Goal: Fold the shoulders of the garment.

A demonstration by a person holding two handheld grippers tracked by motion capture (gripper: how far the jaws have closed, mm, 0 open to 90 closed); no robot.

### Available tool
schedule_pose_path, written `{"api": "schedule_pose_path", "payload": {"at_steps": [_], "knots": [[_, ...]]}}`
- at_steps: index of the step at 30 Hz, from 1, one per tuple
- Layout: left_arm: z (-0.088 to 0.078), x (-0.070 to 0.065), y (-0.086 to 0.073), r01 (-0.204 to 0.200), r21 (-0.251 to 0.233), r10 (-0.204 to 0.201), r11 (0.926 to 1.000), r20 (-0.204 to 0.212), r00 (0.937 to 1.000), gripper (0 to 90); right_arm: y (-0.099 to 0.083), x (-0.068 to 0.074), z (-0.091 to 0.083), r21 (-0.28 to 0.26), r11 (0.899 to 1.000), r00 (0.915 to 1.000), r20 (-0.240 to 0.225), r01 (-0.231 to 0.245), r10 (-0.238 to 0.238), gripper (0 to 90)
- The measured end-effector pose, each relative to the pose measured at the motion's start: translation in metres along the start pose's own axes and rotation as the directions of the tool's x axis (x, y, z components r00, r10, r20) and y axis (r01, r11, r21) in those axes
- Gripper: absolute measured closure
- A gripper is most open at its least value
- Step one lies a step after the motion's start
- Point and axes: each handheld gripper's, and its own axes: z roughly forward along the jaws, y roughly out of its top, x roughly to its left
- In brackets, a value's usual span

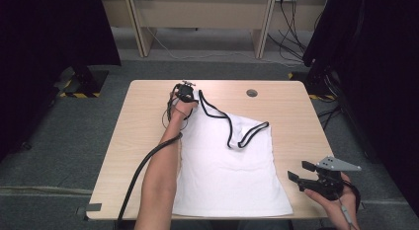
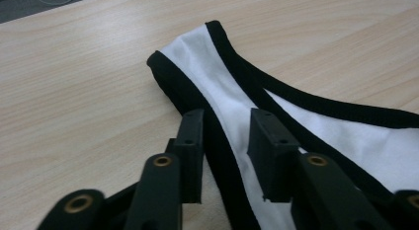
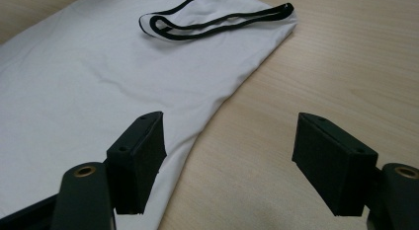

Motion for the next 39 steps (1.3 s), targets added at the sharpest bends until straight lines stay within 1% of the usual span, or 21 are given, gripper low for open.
{"api": "schedule_pose_path", "payload": {"at_steps": [2, 4, 10, 11, 15, 18, 23, 24, 26, 27, 29, 30, 34, 35, 36, 37, 39], "knots": [[0.000, -0.003, 0.001, -0.009, 0.002, 0.009, 1.0000, -0.001, 1.0000, 76.0, 0.000, 0.000, -0.001, -0.002, 1.000, 1.0000, 0.001, 0.000, 0.000, 28.7], [0.001, -0.006, 0.001, -0.025, 0.002, 0.025, 0.9997, -0.008, 0.9997, 80.4, 0.000, 0.000, -0.002, -0.005, 1.000, 1.0000, 0.002, 0.000, 0.000, 28.8], [0.001, -0.006, 0.001, -0.015, -0.002, 0.015, 0.9999, 0.004, 0.9999, 85.3, -0.002, -0.002, -0.002, -0.004, 1.000, 1.0000, 0.004, -0.005, 0.005, 28.8], [0.001, -0.006, 0.002, -0.015, 0.001, 0.015, 0.9999, 0.007, 0.9999, 85.6, -0.002, -0.002, -0.002, -0.004, 1.000, 1.0000, 0.003, -0.007, 0.007, 28.8], [0.001, -0.005, 0.003, 0.012, 0.015, -0.012, 0.9998, 0.031, 0.9994, 86.0, -0.003, -0.002, -0.001, -0.002, 1.000, 0.9999, 0.000, -0.012, 0.012, 28.8], [0.001, -0.005, 0.002, 0.033, 0.003, -0.033, 0.9994, 0.037, 0.9987, 86.0, -0.003, -0.003, 0.000, -0.002, 1.000, 0.9999, -0.003, -0.014, 0.014, 28.8], [0.000, -0.007, 0.001, 0.034, -0.007, -0.033, 0.9994, 0.052, 0.9981, 86.3, -0.003, -0.004, -0.002, -0.005, 1.000, 0.9998, -0.001, -0.018, 0.018, 28.8], [-0.002, -0.009, 0.001, 0.035, -0.015, -0.034, 0.9993, 0.066, 0.9973, 86.3, -0.003, -0.004, -0.002, -0.005, 1.000, 0.9998, -0.001, -0.018, 0.018, 28.8], [-0.002, -0.009, 0.001, 0.035, -0.015, -0.034, 0.9993, 0.066, 0.9973, 86.5, -0.002, -0.005, -0.003, -0.008, 1.000, 0.9999, 0.000, -0.017, 0.017, 28.8], [-0.004, -0.010, 0.002, 0.045, -0.027, -0.043, 0.9986, 0.070, 0.9966, 86.5, -0.002, -0.005, -0.003, -0.008, 1.000, 0.9999, 0.000, -0.017, 0.017, 28.8], [-0.004, -0.010, 0.002, 0.045, -0.027, -0.043, 0.9986, 0.070, 0.9966, 86.4, -0.002, -0.004, -0.003, -0.010, 1.000, 0.9998, -0.001, -0.018, 0.018, 28.8], [-0.007, -0.010, 0.003, 0.050, -0.035, -0.047, 0.9982, 0.073, 0.9963, 86.4, -0.002, -0.004, -0.003, -0.010, 1.000, 0.9998, -0.001, -0.018, 0.018, 28.8], [-0.010, -0.009, 0.003, 0.049, -0.040, -0.046, 0.9980, 0.072, 0.9963, 86.5, -0.002, -0.004, -0.002, -0.013, 1.000, 0.9999, -0.004, -0.016, 0.016, 28.8], [-0.013, -0.008, 0.003, 0.057, -0.052, -0.054, 0.9970, 0.076, 0.9957, 86.5, -0.002, -0.004, -0.002, -0.013, 1.000, 0.9999, -0.004, -0.016, 0.016, 28.8], [-0.013, -0.008, 0.003, 0.057, -0.052, -0.054, 0.9970, 0.076, 0.9957, 86.5, -0.002, -0.004, -0.002, -0.013, 1.000, 0.9999, -0.004, -0.016, 0.016, 28.8], [-0.016, -0.008, 0.002, 0.062, -0.065, -0.057, 0.9959, 0.077, 0.9954, 86.5, -0.001, -0.003, -0.002, -0.013, 1.000, 0.9999, -0.006, -0.016, 0.016, 28.8], [-0.016, -0.008, 0.002, 0.062, -0.065, -0.057, 0.9959, 0.077, 0.9954, 86.5, -0.002, -0.003, -0.001, -0.012, 1.000, 0.9998, -0.007, -0.017, 0.017, 28.8]]}}
